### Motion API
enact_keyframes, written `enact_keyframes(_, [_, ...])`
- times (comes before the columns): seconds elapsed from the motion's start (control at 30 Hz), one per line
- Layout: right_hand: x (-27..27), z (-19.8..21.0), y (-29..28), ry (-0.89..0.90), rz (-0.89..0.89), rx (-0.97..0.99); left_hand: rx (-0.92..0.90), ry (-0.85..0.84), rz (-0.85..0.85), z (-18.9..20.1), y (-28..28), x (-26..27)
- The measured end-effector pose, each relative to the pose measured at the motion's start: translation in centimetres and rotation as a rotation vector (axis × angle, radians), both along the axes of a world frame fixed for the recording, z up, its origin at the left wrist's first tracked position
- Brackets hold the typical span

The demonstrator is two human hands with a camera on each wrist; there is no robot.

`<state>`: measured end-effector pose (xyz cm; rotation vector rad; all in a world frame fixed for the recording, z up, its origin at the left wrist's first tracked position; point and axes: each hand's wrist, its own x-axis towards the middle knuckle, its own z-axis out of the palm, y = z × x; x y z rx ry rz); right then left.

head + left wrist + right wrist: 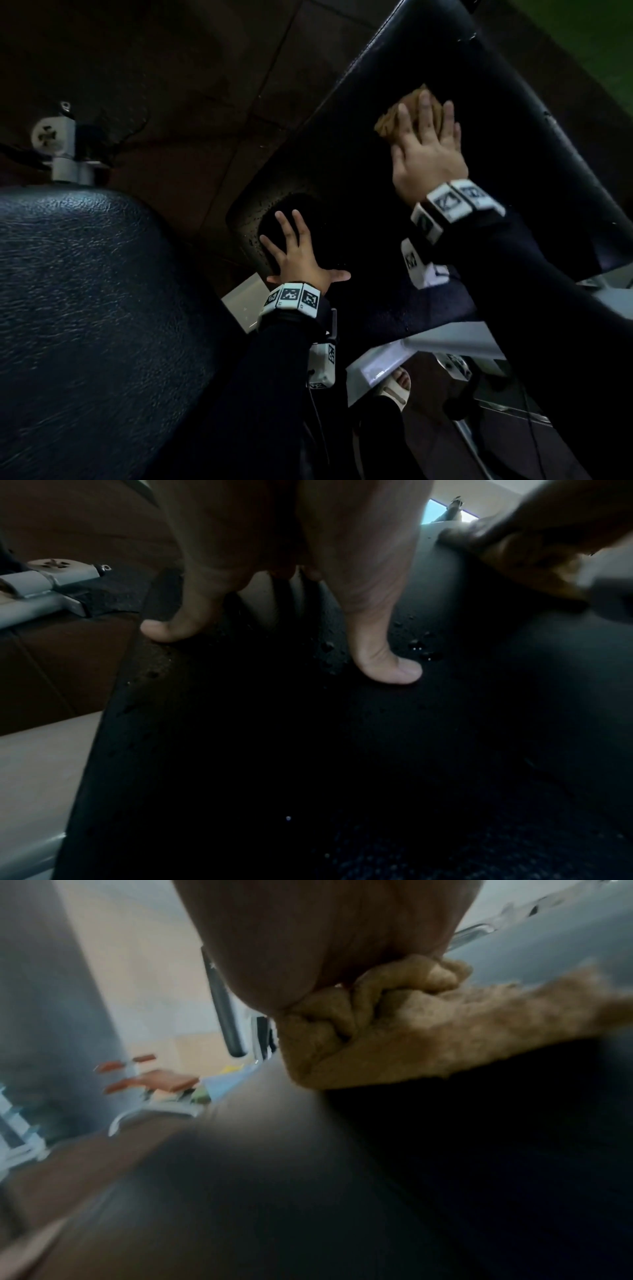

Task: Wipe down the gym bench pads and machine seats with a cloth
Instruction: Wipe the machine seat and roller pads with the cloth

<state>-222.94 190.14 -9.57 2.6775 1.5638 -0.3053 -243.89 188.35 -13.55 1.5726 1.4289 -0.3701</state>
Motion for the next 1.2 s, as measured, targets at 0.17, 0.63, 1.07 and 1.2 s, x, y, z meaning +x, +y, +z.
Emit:
enact_keyframes(0.17, [-1.6,-0.3,7.0,0.046,0.108,-0.028,-0.007,0.038,-0.007,-0.6,0.1,0.1])
enact_keyframes(0.63, [-1.3,-1.5,-2.8,-0.041,0.249,0.009,-0.028,0.003,0.009,-0.6,0.1,-0.1])
enact_keyframes(1.07, [-4.0,-0.9,7.9,0.067,0.31,-0.155,-0.019,0.036,0.011,-0.9,0.2,0.1])
enact_keyframes(1.2, [-6.1,-2.1,2.1,0.077,0.405,-0.124,-0.022,0.046,0.011,-1.0,0.2,0.2])
